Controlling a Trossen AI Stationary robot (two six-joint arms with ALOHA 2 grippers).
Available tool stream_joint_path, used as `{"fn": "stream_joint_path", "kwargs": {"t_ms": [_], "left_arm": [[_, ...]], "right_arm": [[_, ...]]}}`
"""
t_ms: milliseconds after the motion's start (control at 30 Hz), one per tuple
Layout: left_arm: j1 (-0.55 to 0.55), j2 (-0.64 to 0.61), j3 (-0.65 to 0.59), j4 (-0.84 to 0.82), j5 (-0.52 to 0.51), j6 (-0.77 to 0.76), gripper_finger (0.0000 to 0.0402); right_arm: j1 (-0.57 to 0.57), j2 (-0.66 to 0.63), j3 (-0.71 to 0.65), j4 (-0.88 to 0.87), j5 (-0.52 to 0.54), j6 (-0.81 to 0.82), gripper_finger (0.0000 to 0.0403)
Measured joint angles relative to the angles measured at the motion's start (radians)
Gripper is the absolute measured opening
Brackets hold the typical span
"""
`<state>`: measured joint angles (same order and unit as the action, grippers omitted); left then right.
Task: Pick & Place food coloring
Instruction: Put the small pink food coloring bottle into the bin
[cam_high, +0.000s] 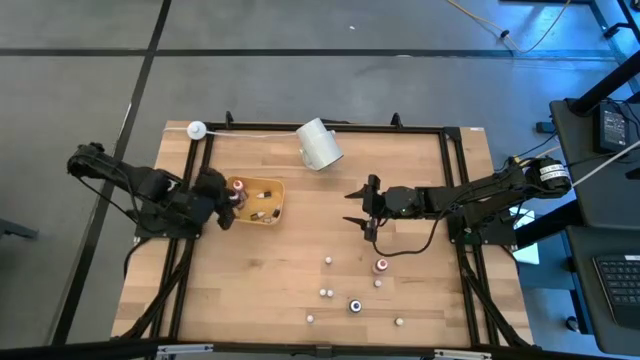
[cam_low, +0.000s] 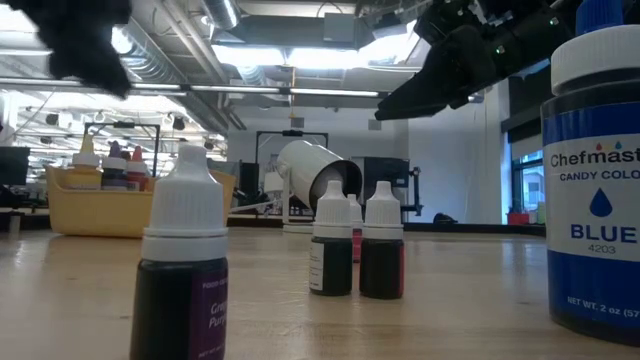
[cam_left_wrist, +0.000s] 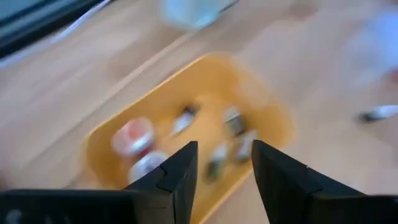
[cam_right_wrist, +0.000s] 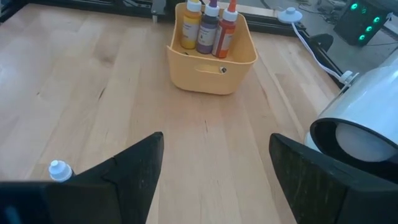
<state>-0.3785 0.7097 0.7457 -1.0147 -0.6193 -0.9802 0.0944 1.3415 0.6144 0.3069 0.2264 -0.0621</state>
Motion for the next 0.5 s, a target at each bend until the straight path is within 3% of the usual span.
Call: {"fn": "stream_joint_path", "kwargs": {"t_ms": [267,367,500], "left_arm": [[-0.064,0.117,-0.002,0.645,0.217,0.521,0.0144],[-0.109,0.197,-0.002,0.814,0.284,0.674,0.0144],[-0.172,0.308,-0.003,0.934,0.299,0.812,0.0144]], "right_arm": [[0.000,0.000,0.000,0.019,0.000,0.005,0.0294],[0.000,0.000,0.000,0.019,-0.023,0.006,0.0294],[0.000,0.000,0.000,0.022,-0.141,0.011,0.0294]]}}
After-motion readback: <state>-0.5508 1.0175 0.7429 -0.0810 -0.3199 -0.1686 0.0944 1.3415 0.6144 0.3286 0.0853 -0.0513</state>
